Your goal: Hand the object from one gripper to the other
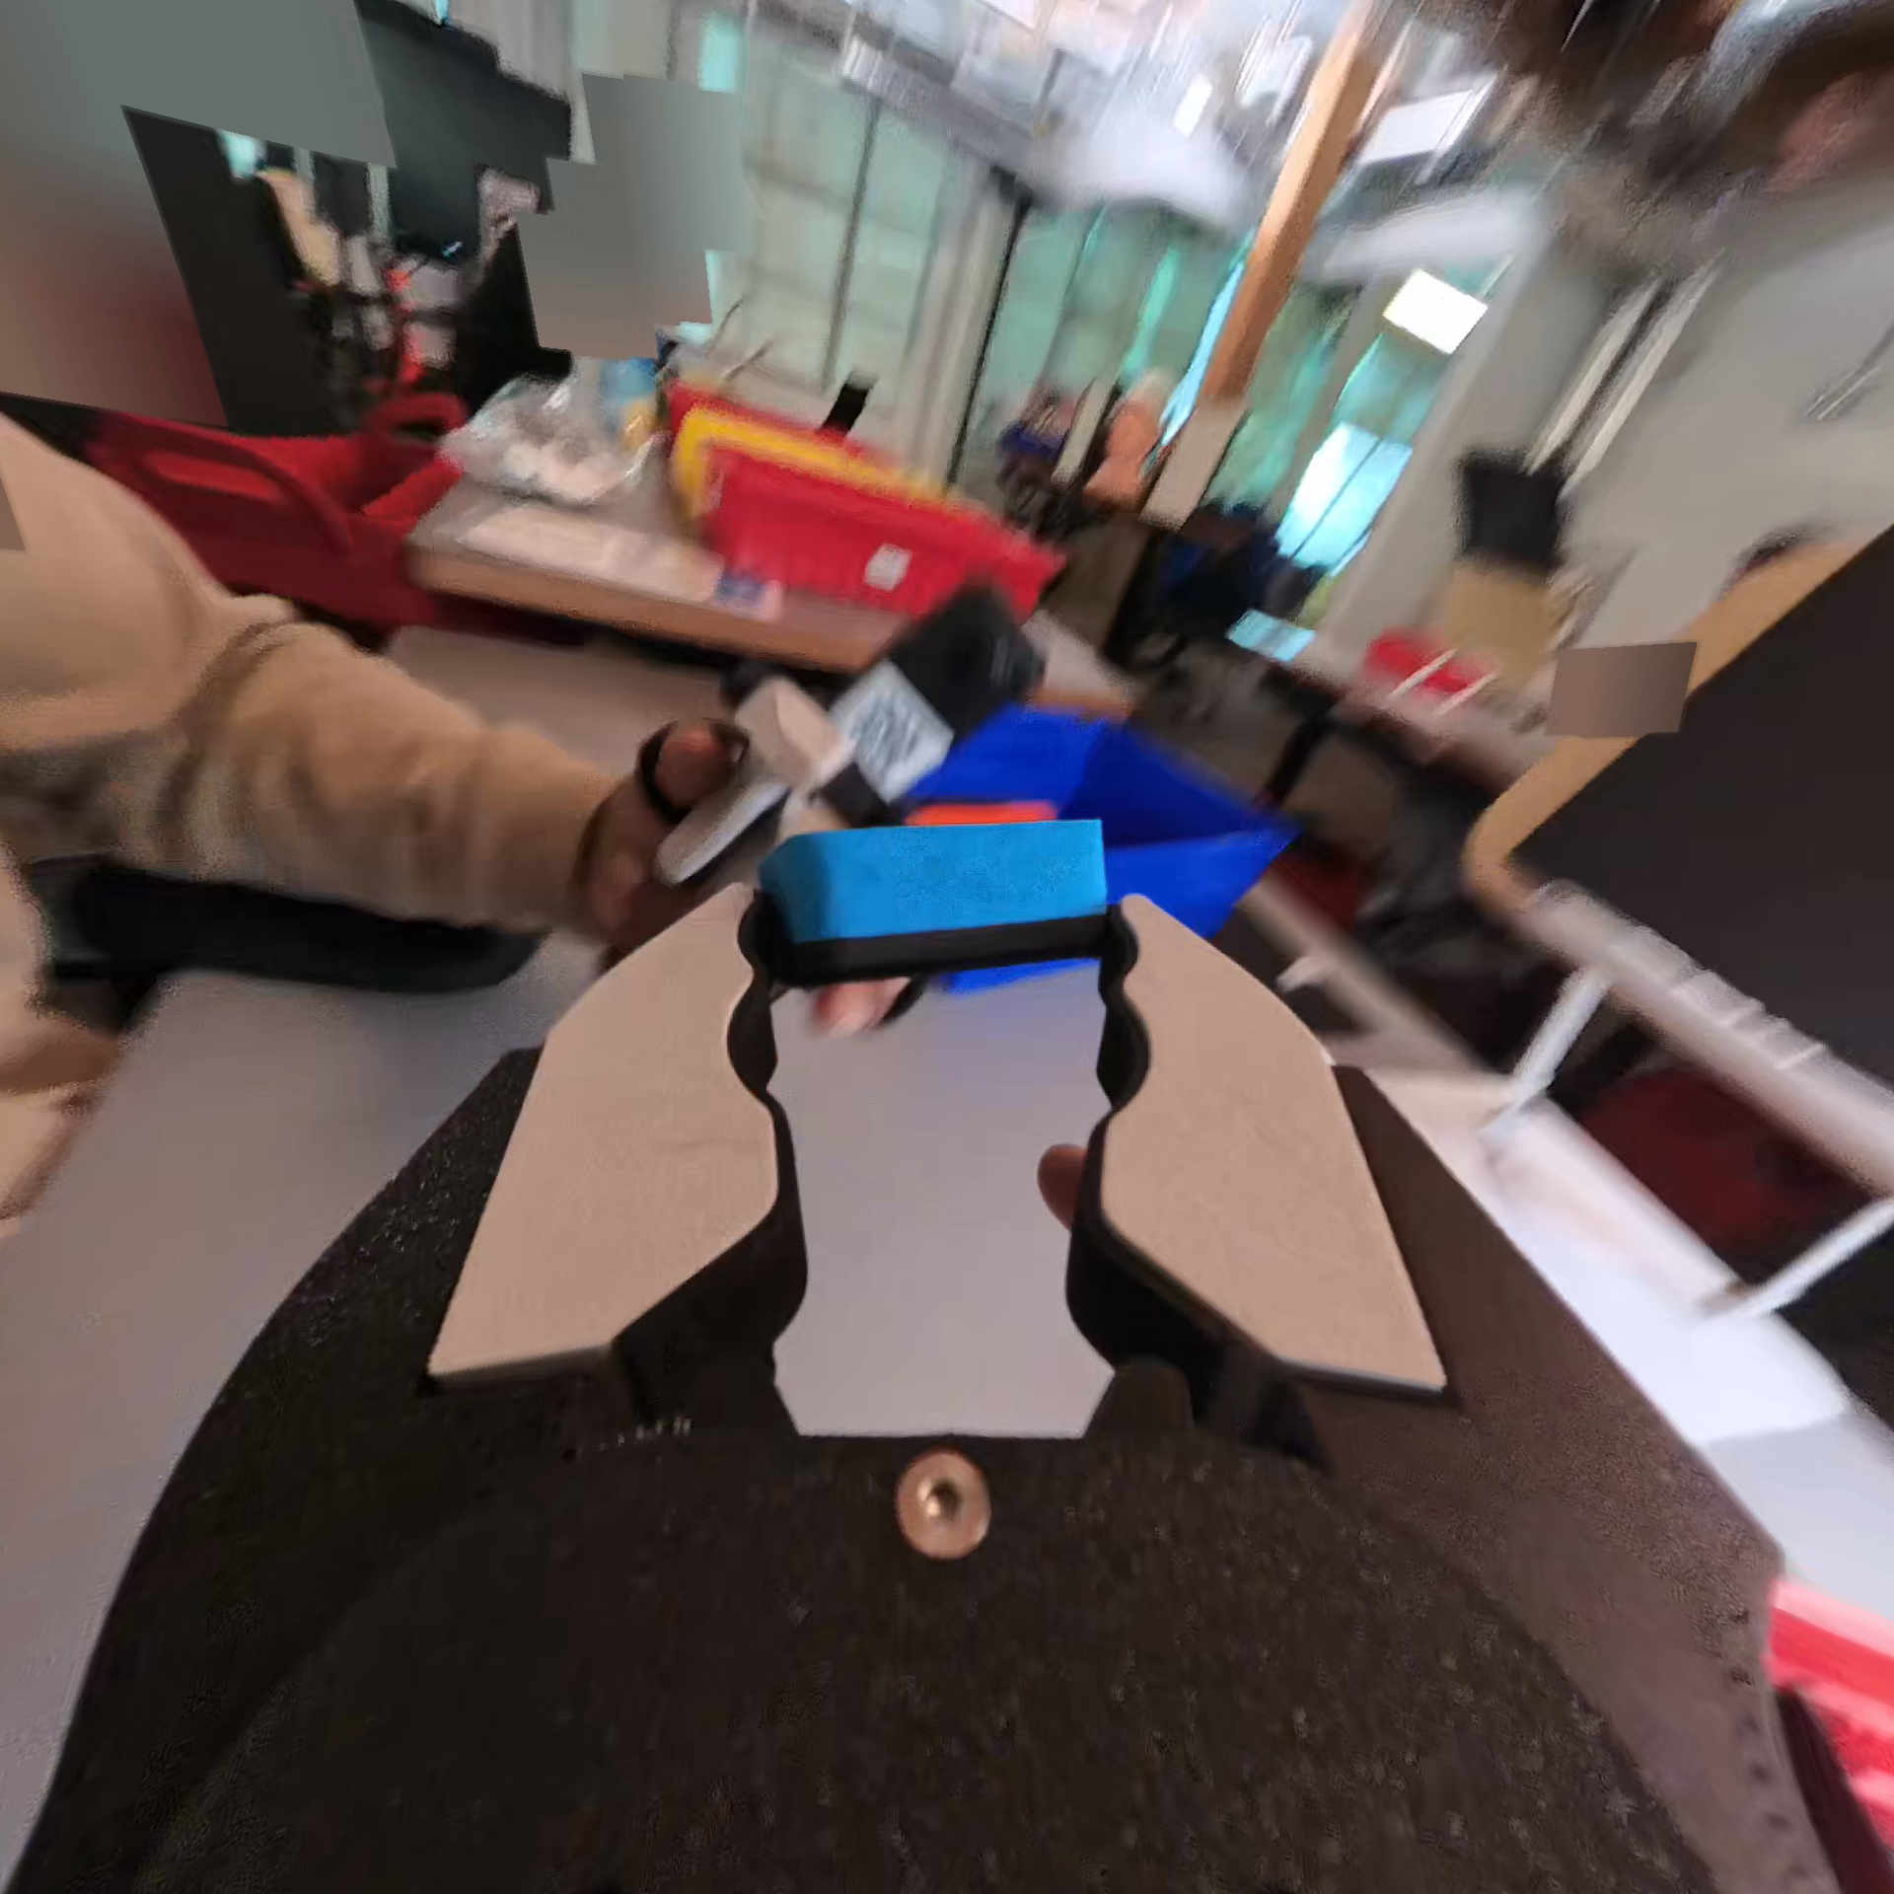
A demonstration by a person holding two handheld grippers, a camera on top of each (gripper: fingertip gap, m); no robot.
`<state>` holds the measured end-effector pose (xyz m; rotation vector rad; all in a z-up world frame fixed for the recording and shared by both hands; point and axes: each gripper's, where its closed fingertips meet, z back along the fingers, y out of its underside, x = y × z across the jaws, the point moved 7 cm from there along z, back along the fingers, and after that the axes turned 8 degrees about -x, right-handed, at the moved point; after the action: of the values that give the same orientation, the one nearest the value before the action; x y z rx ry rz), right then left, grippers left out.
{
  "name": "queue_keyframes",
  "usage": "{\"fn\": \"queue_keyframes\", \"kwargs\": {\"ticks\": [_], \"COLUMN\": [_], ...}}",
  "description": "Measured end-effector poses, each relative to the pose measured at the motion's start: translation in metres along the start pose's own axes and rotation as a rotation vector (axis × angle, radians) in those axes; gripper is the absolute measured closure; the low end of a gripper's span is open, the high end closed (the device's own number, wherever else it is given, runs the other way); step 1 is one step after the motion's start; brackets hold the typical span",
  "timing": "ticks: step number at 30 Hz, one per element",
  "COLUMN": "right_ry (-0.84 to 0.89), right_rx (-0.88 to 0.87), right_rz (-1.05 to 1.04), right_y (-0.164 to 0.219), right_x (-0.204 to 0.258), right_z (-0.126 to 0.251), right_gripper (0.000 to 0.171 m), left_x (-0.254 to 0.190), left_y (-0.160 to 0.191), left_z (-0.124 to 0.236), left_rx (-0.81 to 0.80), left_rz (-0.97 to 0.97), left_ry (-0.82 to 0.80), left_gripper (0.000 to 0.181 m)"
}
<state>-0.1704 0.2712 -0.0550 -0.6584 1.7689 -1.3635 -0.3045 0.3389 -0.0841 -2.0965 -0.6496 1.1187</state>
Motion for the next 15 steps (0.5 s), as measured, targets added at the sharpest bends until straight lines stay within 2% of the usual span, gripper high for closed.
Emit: {"fn": "queue_keyframes", "kwargs": {"ticks": [3,6,11,13,15], "right_ry": [-0.225,-0.382,-0.470,-0.521,-0.534], "right_rx": [0.197,0.289,0.440,0.453,0.488], "right_rz": [-0.262,-0.457,-0.705,-0.796,-0.818], "right_y": [0.022,0.045,0.072,0.074,0.078], "right_x": [0.003,0.013,0.025,0.031,0.035], "right_z": [0.007,0.002,-0.016,-0.020,-0.021], "right_gripper": [0.110,0.110,0.110,0.110,0.110], "left_x": [-0.011,-0.019,-0.017,-0.012,-0.010], "left_y": [-0.001,0.021,0.061,0.072,0.077], "left_z": [0.006,0.004,-0.003,-0.003,-0.003], "left_rx": [0.260,0.539,0.858,0.928,0.921], "left_rz": [-0.438,-0.749,-1.071,-1.154,-1.178], "left_ry": [-0.101,-0.125,-0.158,-0.167,-0.144], "left_gripper": [0.120,0.110,0.103,0.112,0.120]}}
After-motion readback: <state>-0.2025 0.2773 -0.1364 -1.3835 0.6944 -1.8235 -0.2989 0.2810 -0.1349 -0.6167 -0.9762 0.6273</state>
